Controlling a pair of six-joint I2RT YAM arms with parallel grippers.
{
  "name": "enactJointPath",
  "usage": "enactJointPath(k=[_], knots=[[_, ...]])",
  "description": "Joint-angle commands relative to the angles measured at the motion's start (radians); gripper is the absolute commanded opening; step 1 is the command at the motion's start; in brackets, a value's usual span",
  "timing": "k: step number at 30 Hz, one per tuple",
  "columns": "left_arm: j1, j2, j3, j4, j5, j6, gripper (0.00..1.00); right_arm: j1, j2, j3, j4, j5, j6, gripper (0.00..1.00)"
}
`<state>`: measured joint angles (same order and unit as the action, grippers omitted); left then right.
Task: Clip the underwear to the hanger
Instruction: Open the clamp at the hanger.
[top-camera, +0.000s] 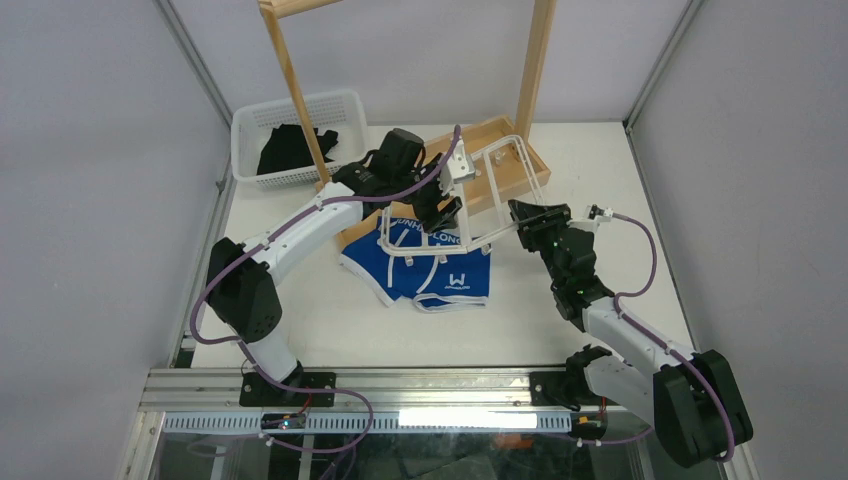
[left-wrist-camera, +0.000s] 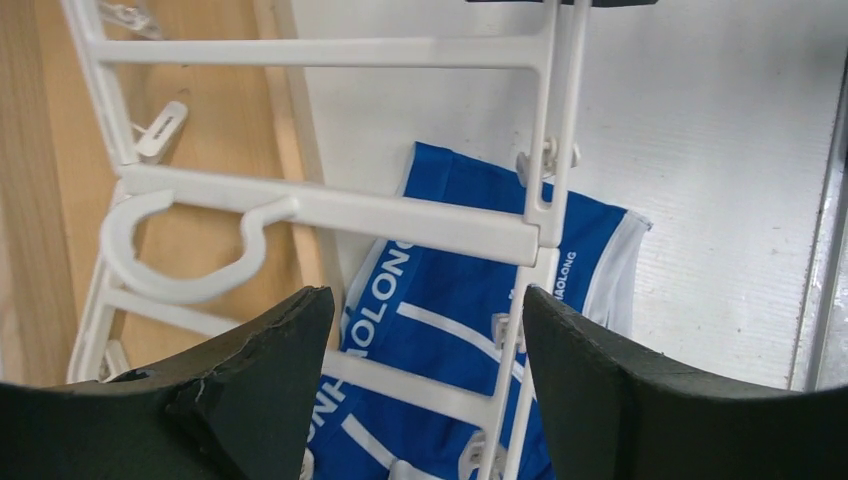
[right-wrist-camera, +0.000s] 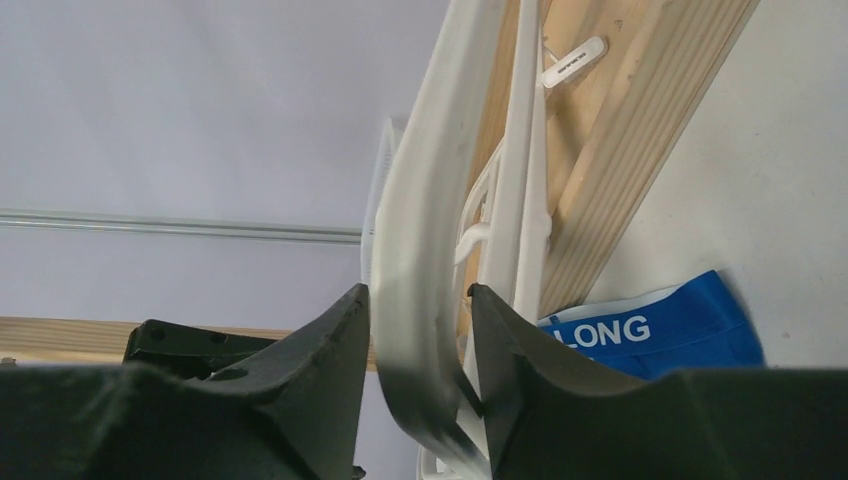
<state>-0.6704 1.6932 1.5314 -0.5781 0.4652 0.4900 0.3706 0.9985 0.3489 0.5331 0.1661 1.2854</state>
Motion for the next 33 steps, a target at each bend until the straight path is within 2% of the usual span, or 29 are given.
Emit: enactJointPath(k=[1,9,15,26,33], knots=[[-0.036,0.02,0.022,0.05,0.001,-0.012,0.71,-0.002,-0.034,0.004,0.055,-0.003,0.008,0.41],[-0.11,0.079,0.046,0.072,-0.001,-0.028,0.69,-0.001,-0.048,-0.007,0.023,0.0,0.043,0.21],[-0.122,0.114,0.055,0.112,0.019,-0.055,0.67,-0.002,-0.097,-0.013,-0.031,0.022,0.08,0.08],[-0.121,0.166,0.107,0.116,0.065,-0.065,0.59,-0.002,-0.113,-0.021,-0.025,0.003,0.079,0.02],[-0.121,0.187,0.174,0.132,0.14,-0.09,0.67,-0.002,-0.114,-0.022,-0.023,-0.012,0.082,0.01]])
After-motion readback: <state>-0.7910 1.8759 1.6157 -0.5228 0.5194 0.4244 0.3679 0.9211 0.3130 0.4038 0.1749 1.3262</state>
